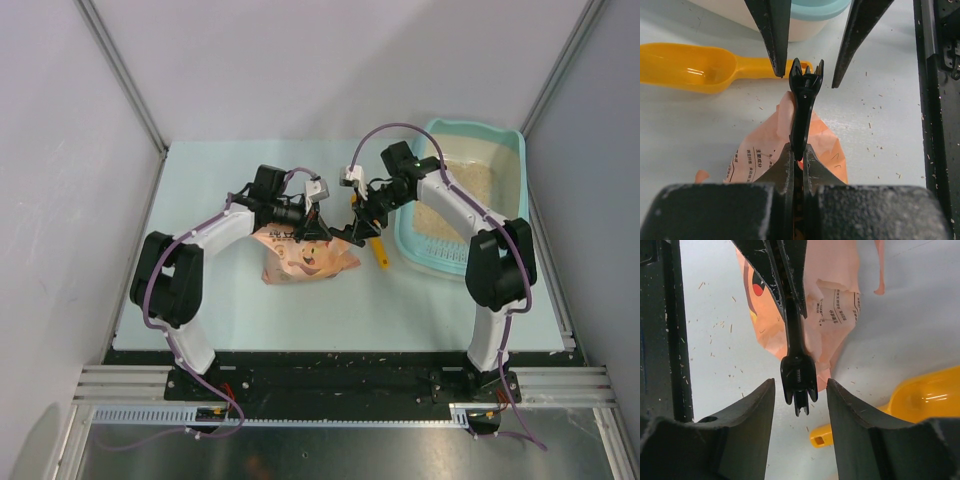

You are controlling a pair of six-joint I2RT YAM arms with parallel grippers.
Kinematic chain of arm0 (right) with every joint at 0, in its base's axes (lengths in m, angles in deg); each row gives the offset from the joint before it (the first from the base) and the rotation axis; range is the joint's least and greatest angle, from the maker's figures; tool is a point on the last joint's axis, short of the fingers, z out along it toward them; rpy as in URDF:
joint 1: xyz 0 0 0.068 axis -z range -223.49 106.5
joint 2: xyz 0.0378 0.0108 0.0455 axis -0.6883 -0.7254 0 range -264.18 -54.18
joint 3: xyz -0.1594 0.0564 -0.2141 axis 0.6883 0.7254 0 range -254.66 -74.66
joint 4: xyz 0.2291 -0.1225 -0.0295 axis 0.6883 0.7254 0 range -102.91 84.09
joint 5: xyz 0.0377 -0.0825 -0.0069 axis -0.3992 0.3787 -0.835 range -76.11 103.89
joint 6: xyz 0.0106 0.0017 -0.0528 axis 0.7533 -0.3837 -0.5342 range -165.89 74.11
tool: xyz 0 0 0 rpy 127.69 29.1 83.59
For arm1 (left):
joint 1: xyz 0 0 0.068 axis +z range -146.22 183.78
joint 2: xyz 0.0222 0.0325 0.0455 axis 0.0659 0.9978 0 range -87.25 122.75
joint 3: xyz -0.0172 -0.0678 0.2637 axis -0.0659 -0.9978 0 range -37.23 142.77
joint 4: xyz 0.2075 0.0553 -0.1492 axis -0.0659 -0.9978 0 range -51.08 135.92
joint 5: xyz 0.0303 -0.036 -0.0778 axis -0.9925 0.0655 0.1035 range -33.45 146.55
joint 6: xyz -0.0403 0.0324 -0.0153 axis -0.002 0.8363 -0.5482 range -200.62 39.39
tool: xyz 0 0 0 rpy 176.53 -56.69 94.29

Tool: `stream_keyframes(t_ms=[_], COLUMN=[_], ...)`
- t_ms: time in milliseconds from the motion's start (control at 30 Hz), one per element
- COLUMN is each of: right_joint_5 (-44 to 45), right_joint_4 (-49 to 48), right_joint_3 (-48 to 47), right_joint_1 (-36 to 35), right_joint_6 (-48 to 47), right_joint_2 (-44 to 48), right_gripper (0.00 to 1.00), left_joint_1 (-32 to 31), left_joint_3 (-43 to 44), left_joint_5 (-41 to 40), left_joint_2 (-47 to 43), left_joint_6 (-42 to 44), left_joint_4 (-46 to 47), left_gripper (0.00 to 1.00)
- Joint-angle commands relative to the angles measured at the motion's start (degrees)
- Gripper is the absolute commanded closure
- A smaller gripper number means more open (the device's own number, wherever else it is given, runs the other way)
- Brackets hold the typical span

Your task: Fill the litter box with clean litter

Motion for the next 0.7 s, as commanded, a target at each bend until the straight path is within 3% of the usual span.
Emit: stream_keyframes(t_ms=[0,200,400,433,533,667], right_joint_5=[-1.5,-1.3,-1.1,-1.3,-1.5,-2.0], right_joint_4=[-1.1,-1.3,-1.6,-1.3,-0.4,5.4], right_joint_3=[-2.6,-2.6,-3.3,-3.8,-4.1,-6.3], right_joint_1=[-0.1,-1.3,-0.8,-0.7,-0.3,1.4], right_joint_6=[1.8,2.5,2.8,2.4,1.0,-2.9], right_joint_2=[-0.9,-0.8,-0.6,-0.7,-0.4,0.4], right_gripper=[0.51,0.55,0.7,0.83,1.0,1.0], left_joint_1=[-0.5,-0.5,-0.5,-0.5,-0.5,-0.2], left_joint_3=[2.0,2.2,2.3,2.3,2.5,2.1], left_joint_5=[2.0,2.2,1.7,1.5,0.5,-0.4], left_joint_2=[-0.5,-0.2,0.0,0.0,0.0,-0.7], left_joint_6=[-1.4,-1.4,-1.4,-1.6,-1.6,-1.3], left_joint_4=[-0.4,-0.4,-0.4,-0.5,-0.4,-0.5], left_gripper=[1.0,1.0,0.99,0.93,0.74,0.64])
